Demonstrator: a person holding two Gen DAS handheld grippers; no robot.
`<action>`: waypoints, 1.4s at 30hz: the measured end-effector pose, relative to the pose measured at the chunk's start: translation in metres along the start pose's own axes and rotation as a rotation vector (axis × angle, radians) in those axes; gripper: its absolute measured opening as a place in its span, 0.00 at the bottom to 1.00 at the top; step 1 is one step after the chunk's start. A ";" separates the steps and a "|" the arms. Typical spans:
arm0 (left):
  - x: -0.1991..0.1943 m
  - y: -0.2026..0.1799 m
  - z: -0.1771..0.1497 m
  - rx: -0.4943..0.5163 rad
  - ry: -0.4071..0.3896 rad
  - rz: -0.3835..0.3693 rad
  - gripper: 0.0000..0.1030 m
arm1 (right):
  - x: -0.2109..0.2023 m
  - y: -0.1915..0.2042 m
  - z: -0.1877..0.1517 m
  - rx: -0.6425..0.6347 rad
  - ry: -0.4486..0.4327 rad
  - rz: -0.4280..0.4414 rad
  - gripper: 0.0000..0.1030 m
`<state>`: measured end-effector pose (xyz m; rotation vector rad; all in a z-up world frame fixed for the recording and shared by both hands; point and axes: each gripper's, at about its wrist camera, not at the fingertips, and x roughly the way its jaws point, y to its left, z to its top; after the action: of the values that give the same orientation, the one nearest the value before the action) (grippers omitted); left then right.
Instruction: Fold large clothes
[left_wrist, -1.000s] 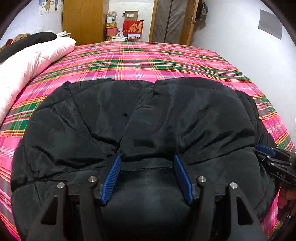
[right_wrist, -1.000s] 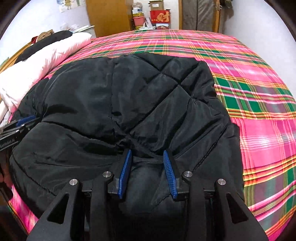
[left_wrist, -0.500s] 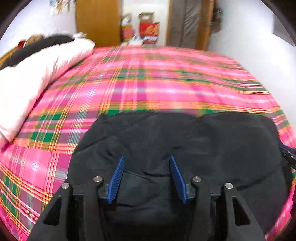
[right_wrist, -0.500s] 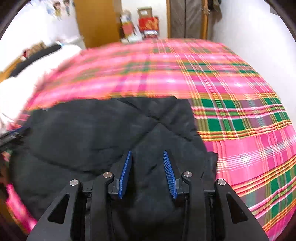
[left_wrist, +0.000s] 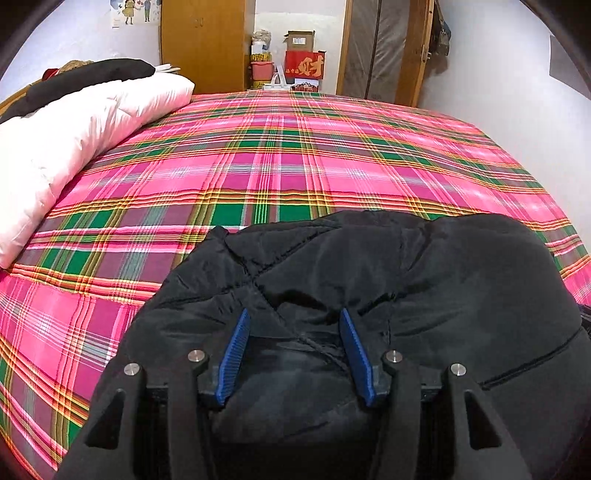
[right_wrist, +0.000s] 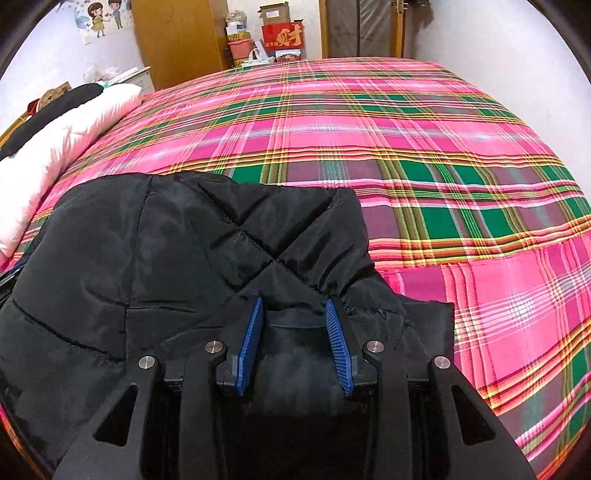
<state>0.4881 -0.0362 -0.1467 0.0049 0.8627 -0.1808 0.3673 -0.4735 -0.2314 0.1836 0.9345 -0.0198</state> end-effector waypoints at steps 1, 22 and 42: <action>0.000 0.000 0.000 -0.001 -0.002 0.000 0.53 | 0.000 0.001 0.000 -0.001 -0.003 -0.003 0.35; -0.080 -0.054 0.036 0.025 -0.081 -0.056 0.51 | -0.079 0.028 0.026 0.036 -0.112 0.075 0.37; 0.013 -0.107 0.027 0.065 0.042 -0.085 0.52 | 0.015 0.070 0.025 -0.036 -0.012 0.142 0.37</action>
<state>0.4997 -0.1454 -0.1322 0.0334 0.8995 -0.2893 0.4033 -0.4073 -0.2185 0.2155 0.9070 0.1266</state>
